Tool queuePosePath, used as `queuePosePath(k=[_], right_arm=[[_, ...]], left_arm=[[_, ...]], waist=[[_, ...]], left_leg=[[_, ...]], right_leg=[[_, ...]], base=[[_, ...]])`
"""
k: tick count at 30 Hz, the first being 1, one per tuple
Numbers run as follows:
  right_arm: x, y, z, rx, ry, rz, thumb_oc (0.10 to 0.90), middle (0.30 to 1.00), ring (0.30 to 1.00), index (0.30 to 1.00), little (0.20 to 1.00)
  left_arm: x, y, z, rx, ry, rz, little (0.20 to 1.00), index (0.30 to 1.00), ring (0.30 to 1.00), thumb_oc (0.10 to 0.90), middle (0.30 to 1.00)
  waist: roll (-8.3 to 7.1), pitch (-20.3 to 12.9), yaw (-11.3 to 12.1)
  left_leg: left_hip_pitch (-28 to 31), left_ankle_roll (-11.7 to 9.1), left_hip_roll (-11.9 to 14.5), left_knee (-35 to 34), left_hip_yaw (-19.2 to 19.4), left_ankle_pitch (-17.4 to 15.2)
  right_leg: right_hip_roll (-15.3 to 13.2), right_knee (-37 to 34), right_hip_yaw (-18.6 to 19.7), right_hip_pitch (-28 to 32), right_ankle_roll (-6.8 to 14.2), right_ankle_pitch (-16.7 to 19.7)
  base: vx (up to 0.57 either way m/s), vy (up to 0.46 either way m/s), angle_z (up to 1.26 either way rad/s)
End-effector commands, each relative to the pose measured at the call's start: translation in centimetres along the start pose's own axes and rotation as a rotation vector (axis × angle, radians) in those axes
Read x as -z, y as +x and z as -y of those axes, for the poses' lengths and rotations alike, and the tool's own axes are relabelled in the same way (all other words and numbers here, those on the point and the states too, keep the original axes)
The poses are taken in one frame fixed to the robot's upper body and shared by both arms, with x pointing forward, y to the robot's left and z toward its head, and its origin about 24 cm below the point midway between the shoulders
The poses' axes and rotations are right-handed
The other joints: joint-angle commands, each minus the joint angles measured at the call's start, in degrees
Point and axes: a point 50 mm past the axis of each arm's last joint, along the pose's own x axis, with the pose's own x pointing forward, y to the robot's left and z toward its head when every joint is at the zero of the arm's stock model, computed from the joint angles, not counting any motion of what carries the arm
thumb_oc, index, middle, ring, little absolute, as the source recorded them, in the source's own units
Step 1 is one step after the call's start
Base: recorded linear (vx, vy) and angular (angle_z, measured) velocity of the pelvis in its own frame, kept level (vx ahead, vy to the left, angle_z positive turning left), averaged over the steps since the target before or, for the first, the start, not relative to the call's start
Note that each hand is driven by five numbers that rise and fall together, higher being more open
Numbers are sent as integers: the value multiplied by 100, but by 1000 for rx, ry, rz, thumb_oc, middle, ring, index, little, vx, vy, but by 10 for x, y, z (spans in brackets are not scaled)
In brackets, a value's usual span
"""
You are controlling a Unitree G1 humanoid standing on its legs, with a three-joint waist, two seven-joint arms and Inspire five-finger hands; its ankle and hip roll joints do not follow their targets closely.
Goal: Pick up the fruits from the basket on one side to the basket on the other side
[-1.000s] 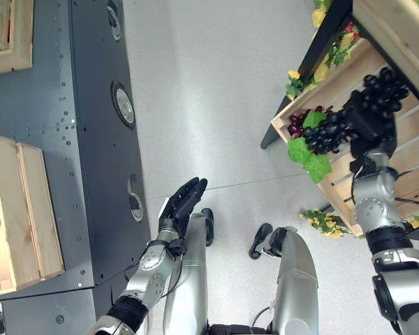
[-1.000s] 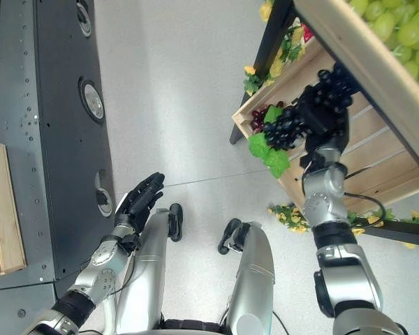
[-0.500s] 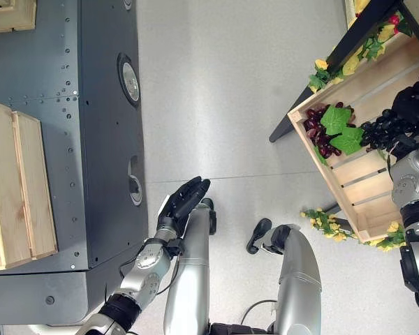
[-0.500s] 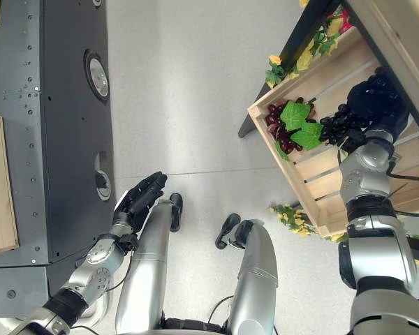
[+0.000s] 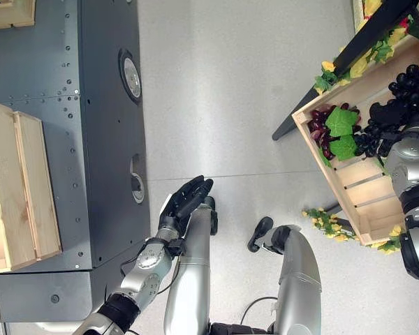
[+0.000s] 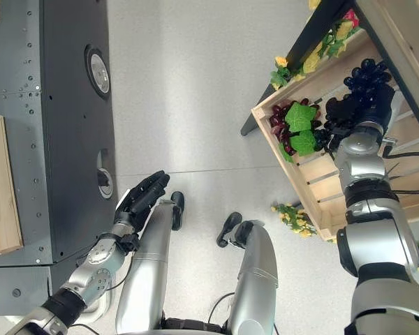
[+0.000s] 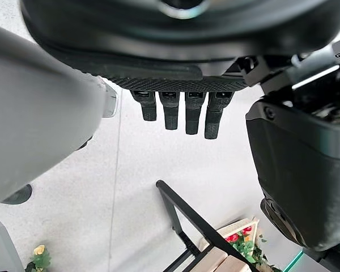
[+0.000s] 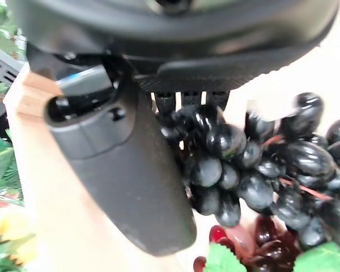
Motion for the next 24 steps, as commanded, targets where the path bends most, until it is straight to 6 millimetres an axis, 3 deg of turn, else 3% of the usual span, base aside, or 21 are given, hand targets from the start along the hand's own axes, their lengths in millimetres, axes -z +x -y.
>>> queuePosePath(k=[1,5,11,20,24], right_arm=[[-50,16,57,148,-22,151,800,900,900,900,900],[-37,16,55,103,-24,90,800,900,900,900,900],[-30,17,57,82,0,47,800,900,900,900,900],[-28,11,38,-27,30,96,800,900,900,900,900],[-20,6,23,-120,-49,103,800,900,900,900,900]], left_arm=[[-34,-2,21,117,-19,176,900,900,900,800,900],[-39,0,18,109,7,176,900,900,900,800,900],[-40,2,19,104,44,169,900,900,900,800,900],[-40,0,19,78,28,177,900,900,900,800,900],[-35,1,17,70,12,165,900,900,900,800,900]], waist=[[-115,-86,115],[-267,-86,141],[-356,-86,146],[-290,-86,132],[-273,-86,110]], left_leg=[[615,177,88,-329,98,-607],[649,156,107,-441,58,-584],[738,144,115,-544,37,-577],[1083,125,86,-739,146,-556],[1439,97,100,-926,256,-532]], right_leg=[[50,-786,40,416,-60,726],[128,-935,-32,500,-45,794],[180,-1047,-92,614,-43,822],[118,-1124,-130,912,-55,743],[91,-1223,-149,1228,-52,682]], base=[[-8,-49,-2],[-2,-56,-3],[-1,-29,1],[1,5,0],[25,39,0]])
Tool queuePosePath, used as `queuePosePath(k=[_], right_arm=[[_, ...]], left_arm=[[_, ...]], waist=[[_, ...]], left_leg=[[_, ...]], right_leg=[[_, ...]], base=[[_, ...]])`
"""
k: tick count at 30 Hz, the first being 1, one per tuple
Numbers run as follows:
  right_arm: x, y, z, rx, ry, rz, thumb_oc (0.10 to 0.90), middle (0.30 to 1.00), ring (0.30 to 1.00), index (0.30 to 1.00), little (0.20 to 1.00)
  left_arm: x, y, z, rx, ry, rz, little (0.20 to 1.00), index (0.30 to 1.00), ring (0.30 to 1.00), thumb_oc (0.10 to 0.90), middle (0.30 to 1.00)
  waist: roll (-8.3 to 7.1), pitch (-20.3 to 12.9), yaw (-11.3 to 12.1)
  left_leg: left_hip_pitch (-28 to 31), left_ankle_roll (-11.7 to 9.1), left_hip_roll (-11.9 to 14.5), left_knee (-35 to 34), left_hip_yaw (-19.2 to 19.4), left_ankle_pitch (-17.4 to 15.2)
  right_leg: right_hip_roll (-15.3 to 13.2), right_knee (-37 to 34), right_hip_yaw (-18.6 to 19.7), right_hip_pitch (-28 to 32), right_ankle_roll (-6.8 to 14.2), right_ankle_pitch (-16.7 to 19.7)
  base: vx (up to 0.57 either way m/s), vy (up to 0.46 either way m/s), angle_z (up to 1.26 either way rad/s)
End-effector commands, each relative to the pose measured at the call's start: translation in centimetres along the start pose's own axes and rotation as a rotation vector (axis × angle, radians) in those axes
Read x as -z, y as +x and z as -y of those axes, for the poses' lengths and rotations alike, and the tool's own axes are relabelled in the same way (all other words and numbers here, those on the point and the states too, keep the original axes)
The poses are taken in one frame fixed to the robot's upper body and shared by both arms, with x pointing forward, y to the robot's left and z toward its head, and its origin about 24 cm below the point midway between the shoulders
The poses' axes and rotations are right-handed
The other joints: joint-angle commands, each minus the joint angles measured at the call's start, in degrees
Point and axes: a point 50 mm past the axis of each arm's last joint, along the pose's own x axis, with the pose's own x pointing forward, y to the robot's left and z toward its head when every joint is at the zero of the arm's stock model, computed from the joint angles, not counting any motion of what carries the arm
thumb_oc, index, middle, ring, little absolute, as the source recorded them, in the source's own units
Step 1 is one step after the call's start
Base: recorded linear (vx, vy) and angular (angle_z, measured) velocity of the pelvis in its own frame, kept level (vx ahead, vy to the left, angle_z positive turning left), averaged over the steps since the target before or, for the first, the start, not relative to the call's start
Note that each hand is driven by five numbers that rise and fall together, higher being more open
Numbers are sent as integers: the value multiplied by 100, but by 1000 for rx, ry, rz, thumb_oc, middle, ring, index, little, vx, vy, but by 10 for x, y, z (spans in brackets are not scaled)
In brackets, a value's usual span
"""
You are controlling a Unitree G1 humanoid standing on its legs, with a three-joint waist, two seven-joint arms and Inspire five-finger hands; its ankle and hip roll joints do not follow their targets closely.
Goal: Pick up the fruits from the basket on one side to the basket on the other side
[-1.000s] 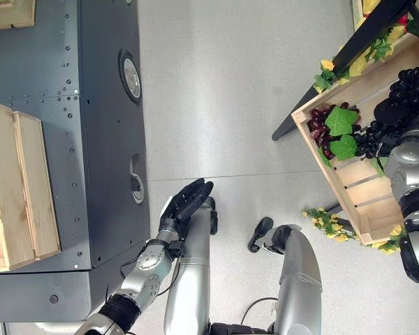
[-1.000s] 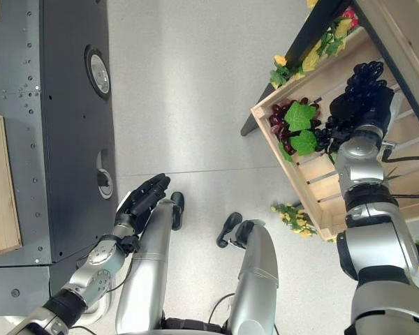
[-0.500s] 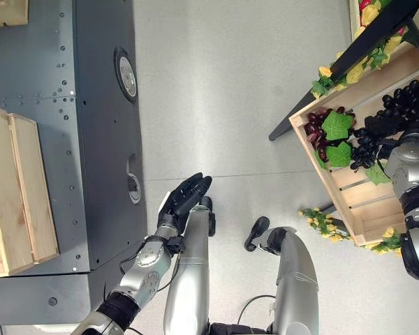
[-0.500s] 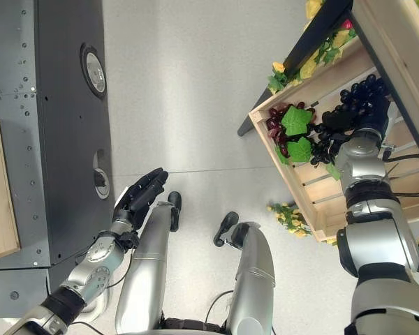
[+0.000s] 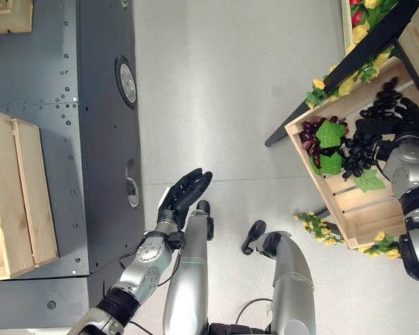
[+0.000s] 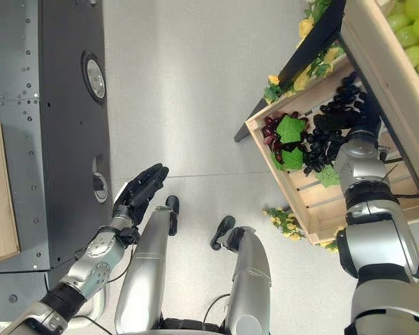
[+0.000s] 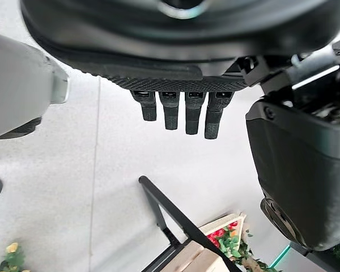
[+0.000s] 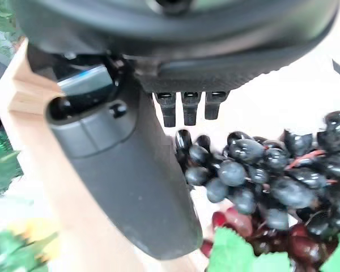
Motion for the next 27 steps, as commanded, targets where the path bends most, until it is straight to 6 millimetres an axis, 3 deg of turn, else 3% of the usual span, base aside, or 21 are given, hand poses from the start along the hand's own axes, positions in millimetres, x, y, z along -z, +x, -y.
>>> queuePosePath(k=[1,2,3,4,5,6,10,19,23,27], right_arm=[[-38,2,30,28,-104,197,800,900,900,900,900],[-29,2,25,-17,-238,158,800,900,900,900,900],[-28,2,25,-24,-260,152,800,900,900,900,900],[-16,1,23,-80,-426,92,800,900,900,900,900],[-16,1,23,-80,-427,92,800,900,900,900,900],[-4,1,26,-121,-619,43,800,900,900,900,900],[-1,1,27,-138,-758,30,800,900,900,900,900],[-14,-15,-17,-244,-621,246,800,900,900,900,900],[4,-33,-43,-343,-589,314,800,900,900,900,900],[34,-61,-74,-468,-588,361,800,900,900,900,900]], left_arm=[[-22,-6,16,89,-14,135,900,900,900,800,900],[-21,-5,16,90,-18,131,900,900,900,800,900],[-21,-5,16,91,-19,130,900,900,900,800,900],[-20,-5,17,95,-21,127,900,900,900,800,900],[-20,-5,17,94,-21,127,900,900,900,800,900],[-19,-6,17,95,-16,121,900,900,900,800,900],[-17,-8,14,85,-7,112,900,900,900,800,900],[-10,-10,8,50,-6,93,900,900,900,800,900],[-4,-9,7,14,-32,87,900,900,900,800,900],[2,-8,7,-21,-60,72,900,900,900,800,900]], waist=[[-118,-83,105],[-129,-83,98],[-131,-83,97],[-153,-83,95],[-151,-83,93],[-185,-83,108],[-254,-83,124],[-263,-83,81],[-199,-83,-26],[-101,-142,-154]], left_leg=[[725,103,42,-347,215,-594],[837,106,62,-372,250,-589],[860,103,64,-382,255,-587],[959,98,73,-430,272,-565],[962,98,73,-433,272,-564],[1026,98,92,-452,268,-543],[1144,84,130,-473,265,-533],[1529,53,162,-667,346,-518],[1971,14,157,-1005,479,-410],[2671,-60,143,-1585,623,-198]], right_leg=[[-57,-487,-32,469,-112,496],[-73,-518,-39,594,-118,482],[-74,-528,-39,618,-118,481],[-78,-577,-43,722,-123,487],[-77,-580,-43,726,-122,488],[-71,-619,-60,815,-125,502],[-45,-674,-82,967,-126,505],[-23,-858,-42,1316,-105,500],[-37,-1171,54,1681,-34,562],[-36,-1804,184,2335,102,715]], base=[[46,45,-3],[33,22,-5],[57,30,-4],[34,12,-3],[55,3,-1],[36,-12,-1],[38,-18,1],[1,8,-1],[25,62,-5],[60,43,-17]])
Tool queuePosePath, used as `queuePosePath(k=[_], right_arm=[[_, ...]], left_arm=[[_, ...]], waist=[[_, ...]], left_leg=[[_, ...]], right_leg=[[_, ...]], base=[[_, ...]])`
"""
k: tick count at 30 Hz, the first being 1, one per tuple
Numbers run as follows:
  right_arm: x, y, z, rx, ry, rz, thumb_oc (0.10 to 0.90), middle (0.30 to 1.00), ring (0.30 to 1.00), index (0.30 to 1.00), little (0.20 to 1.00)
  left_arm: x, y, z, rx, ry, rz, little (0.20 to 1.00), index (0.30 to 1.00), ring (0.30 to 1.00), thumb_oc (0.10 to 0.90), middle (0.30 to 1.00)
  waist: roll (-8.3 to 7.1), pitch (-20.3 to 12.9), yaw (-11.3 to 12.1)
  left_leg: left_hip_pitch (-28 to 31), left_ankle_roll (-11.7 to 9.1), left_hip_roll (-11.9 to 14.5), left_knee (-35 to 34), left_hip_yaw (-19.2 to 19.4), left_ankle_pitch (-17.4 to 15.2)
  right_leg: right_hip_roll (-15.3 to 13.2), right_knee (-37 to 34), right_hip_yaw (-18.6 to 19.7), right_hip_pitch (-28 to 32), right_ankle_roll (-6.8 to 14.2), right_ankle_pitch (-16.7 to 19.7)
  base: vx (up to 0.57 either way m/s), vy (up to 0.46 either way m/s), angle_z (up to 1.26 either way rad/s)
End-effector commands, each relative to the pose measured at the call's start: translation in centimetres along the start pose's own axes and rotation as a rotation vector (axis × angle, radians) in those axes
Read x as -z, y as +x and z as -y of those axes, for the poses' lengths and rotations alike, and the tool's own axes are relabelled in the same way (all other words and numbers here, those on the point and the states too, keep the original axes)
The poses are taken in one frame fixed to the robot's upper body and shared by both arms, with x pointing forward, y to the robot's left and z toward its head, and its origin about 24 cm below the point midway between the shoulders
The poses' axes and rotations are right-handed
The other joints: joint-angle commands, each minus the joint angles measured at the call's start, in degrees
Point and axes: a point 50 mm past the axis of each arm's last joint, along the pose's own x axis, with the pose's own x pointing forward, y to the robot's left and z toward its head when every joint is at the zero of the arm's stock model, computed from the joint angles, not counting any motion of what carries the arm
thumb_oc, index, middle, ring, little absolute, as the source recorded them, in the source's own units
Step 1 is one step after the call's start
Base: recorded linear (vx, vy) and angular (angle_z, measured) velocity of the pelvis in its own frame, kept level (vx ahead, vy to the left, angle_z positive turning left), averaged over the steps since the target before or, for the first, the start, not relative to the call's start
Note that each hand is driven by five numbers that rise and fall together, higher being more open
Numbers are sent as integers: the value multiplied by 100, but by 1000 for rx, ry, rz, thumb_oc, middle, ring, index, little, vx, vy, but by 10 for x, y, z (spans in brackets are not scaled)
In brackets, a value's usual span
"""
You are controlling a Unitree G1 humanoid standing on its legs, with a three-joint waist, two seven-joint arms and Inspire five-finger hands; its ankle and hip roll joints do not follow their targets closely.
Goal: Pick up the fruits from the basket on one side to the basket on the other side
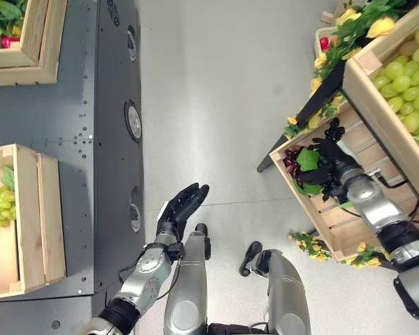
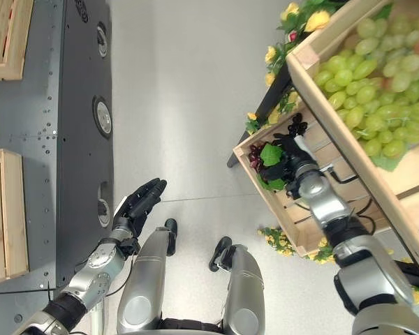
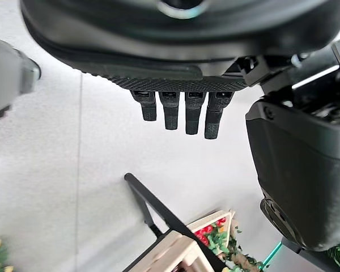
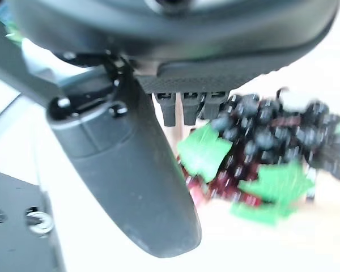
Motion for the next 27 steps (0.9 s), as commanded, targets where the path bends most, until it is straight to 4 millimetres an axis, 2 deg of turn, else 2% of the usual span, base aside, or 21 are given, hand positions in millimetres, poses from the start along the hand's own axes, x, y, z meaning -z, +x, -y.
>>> queuePosePath(k=[1,2,3,4,9,10,11,18,24,27], right_arm=[[-42,-1,30,155,-94,225,800,900,900,900,900],[-40,-4,15,124,-99,233,800,900,900,900,900],[-40,-4,12,118,-100,236,800,900,900,900,900],[-38,-7,-3,95,-101,242,800,900,900,900,900],[-32,-21,-47,-9,-48,254,800,900,900,900,900],[-31,-22,-50,-18,-43,253,800,900,900,900,900],[-27,-28,-65,-66,-17,250,800,900,900,900,900],[1,-69,-123,-338,184,219,800,900,900,900,900],[15,-85,-143,-432,378,143,800,900,900,900,900],[21,-92,-149,-466,415,123,800,900,900,900,900]], left_arm=[[-24,-2,18,68,-25,153,900,900,900,800,900],[-21,-2,18,59,-30,145,900,900,900,800,900],[-20,-3,18,57,-31,144,900,900,900,800,900],[-18,-3,18,50,-36,135,900,900,900,800,900],[-10,-6,16,23,-47,107,900,900,900,800,900],[-9,-6,16,22,-47,104,900,900,900,800,900],[-5,-8,15,13,-44,93,900,900,900,800,900],[11,-23,4,-3,47,43,900,900,900,800,900],[12,-27,-15,-61,129,24,900,900,900,800,900],[12,-31,-30,-102,139,6,900,900,900,800,900]], waist=[[-23,-163,-102],[0,-255,-140],[5,-275,-148],[29,-362,-176],[49,-673,-250],[50,-699,-253],[56,-827,-255],[163,-1484,-126],[208,-1749,1],[225,-1802,64]], left_leg=[[701,-19,112,-366,171,-328],[868,-39,114,-542,197,-269],[900,-44,113,-575,201,-256],[1083,-77,99,-778,213,-193],[1570,-139,24,-1379,265,-8],[1607,-144,16,-1426,264,7],[1775,-156,-29,-1667,244,77],[2448,-234,-210,-2746,102,450],[2688,-258,-243,-3053,-27,521],[2696,-294,-229,-2968,-138,506]], right_leg=[[-197,-648,11,627,-74,471],[-190,-838,33,786,-42,511],[-189,-874,37,817,-34,520],[-178,-1086,50,993,10,565],[-135,-1771,75,1507,136,722],[-133,-1830,71,1553,141,737],[-130,-2055,60,1729,185,795],[-112,-3041,-199,2434,350,1132],[-93,-3265,-373,2716,383,1166],[-43,-3140,-441,2807,318,999]], base=[[77,29,-11],[59,20,-10],[99,22,-8],[83,12,-1],[78,2,-3],[75,-11,-3],[84,-12,-2],[104,-35,7],[17,-75,22],[-12,-178,27]])
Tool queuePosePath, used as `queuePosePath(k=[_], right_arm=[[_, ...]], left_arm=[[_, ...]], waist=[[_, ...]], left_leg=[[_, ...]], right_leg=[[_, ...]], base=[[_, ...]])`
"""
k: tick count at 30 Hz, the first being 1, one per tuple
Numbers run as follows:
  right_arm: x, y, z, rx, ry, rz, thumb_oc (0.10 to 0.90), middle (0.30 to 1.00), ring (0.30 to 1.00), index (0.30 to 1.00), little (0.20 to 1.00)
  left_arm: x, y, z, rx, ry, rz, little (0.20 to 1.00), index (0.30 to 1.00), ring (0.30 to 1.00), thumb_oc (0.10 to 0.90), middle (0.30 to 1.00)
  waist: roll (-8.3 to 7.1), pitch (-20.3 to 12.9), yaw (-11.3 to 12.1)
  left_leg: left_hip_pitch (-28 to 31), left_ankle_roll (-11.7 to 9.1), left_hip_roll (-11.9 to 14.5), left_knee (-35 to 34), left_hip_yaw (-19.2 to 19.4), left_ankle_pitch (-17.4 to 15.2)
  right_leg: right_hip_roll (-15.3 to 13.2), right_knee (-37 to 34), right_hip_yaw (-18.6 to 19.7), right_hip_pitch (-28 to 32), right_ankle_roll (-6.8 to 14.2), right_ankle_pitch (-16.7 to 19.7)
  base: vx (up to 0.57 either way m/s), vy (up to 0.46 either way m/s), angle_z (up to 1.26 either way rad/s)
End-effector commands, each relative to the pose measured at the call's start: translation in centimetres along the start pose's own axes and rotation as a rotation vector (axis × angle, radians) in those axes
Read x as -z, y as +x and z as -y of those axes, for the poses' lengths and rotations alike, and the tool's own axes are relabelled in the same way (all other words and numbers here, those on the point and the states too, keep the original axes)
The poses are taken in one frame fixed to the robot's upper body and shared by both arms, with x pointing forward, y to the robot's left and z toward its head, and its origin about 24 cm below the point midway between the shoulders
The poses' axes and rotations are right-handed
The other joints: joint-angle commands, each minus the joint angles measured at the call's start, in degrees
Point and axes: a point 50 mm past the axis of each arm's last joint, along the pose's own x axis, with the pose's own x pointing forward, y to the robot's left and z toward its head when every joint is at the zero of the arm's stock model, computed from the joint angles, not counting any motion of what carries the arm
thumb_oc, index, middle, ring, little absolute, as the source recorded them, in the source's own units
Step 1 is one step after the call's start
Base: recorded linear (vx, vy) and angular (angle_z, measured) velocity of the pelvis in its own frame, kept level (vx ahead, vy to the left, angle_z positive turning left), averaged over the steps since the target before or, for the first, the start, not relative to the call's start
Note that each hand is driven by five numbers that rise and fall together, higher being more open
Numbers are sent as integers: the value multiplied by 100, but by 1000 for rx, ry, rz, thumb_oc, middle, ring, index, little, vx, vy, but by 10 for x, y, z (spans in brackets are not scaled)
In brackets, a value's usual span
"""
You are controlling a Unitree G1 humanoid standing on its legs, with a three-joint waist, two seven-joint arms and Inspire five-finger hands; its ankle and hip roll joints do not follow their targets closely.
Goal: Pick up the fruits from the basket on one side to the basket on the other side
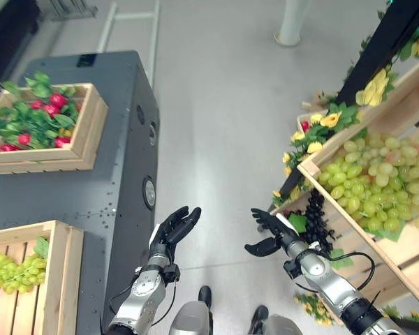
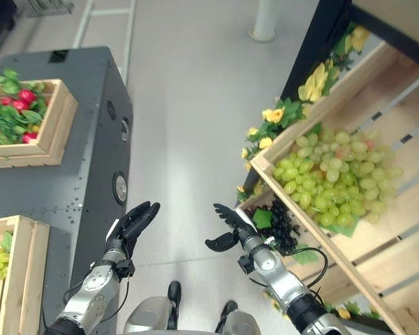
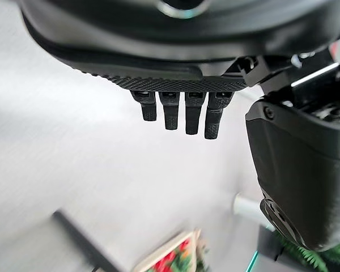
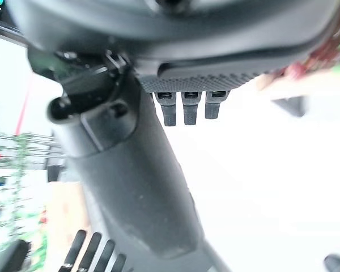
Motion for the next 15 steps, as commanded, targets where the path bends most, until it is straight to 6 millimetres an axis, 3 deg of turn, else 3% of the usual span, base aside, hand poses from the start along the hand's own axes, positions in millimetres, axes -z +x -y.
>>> queuePosePath(k=[1,4,5,6,7,9,10,11,12,14,15], right_arm=[[-26,1,-3,-63,35,184,800,900,900,900,900],[-26,3,0,-45,27,178,800,900,900,900,900],[-27,6,2,-32,34,166,800,900,900,900,900],[-28,7,2,-33,36,164,800,900,900,900,900],[-32,9,6,-38,34,174,800,900,900,900,900],[-35,7,15,-25,39,182,800,900,900,900,900],[-33,5,19,-7,52,177,800,900,900,900,900],[-28,0,26,17,70,167,800,900,900,900,900],[-23,-4,33,24,84,161,800,900,900,900,900],[-15,-6,33,20,103,151,800,900,900,900,900],[-5,-8,28,31,151,137,800,900,900,900,900]], left_arm=[[-26,4,-4,19,23,117,900,900,900,800,900],[-18,2,-16,-8,-17,76,900,900,900,800,900],[-13,-1,-19,-14,-23,64,900,900,900,800,900],[-12,-2,-19,-18,-25,64,900,900,900,800,900],[-13,-2,-19,-15,-35,74,900,900,900,800,900],[-18,1,-15,14,-33,88,900,900,900,800,900],[-19,3,-13,30,-24,89,900,900,900,800,900],[-21,9,-8,54,-24,90,900,900,900,800,900],[-22,12,-3,66,-31,99,900,900,900,800,900],[-21,11,1,56,-38,114,900,900,900,800,900],[-20,11,2,47,-14,122,900,900,900,800,900]], waist=[[-12,-285,172],[25,-191,307],[37,-192,370],[35,-192,387],[26,-219,440],[-10,-238,321],[-41,-241,223],[-134,-252,58],[-190,-242,-44],[-129,-276,-76],[-31,-393,-119]], left_leg=[[-132,-236,234,265,-28,-237],[-106,-359,363,226,-185,-101],[-67,-461,424,-149,-272,203],[-57,-483,433,-246,-292,281],[-110,-610,487,-746,-235,691],[-325,-720,694,-559,724,883],[-421,-744,853,-182,1227,900],[-530,-726,1059,633,1789,731],[-525,-642,1125,1129,1863,395],[-251,-565,879,449,1794,229],[99,-547,744,-358,1943,341]], right_leg=[[-336,122,-134,-104,-117,186],[-251,437,-383,-26,-327,-82],[-124,338,-446,38,-411,-67],[-94,290,-460,58,-422,-45],[58,-51,-507,156,-428,101],[99,-227,-809,175,-470,197],[76,-237,-995,183,-508,206],[-20,-206,-1219,174,-562,197],[-140,-121,-1307,120,-548,192],[-243,-96,-1361,118,-402,310],[-270,-146,-1425,149,-277,383]], base=[[-20,-195,21],[1,-260,33],[-1,-192,47],[-79,-219,47],[-166,-164,42],[-214,-136,69],[-181,-100,96],[-156,-24,115],[-133,127,157],[-47,273,131],[6,242,77]])
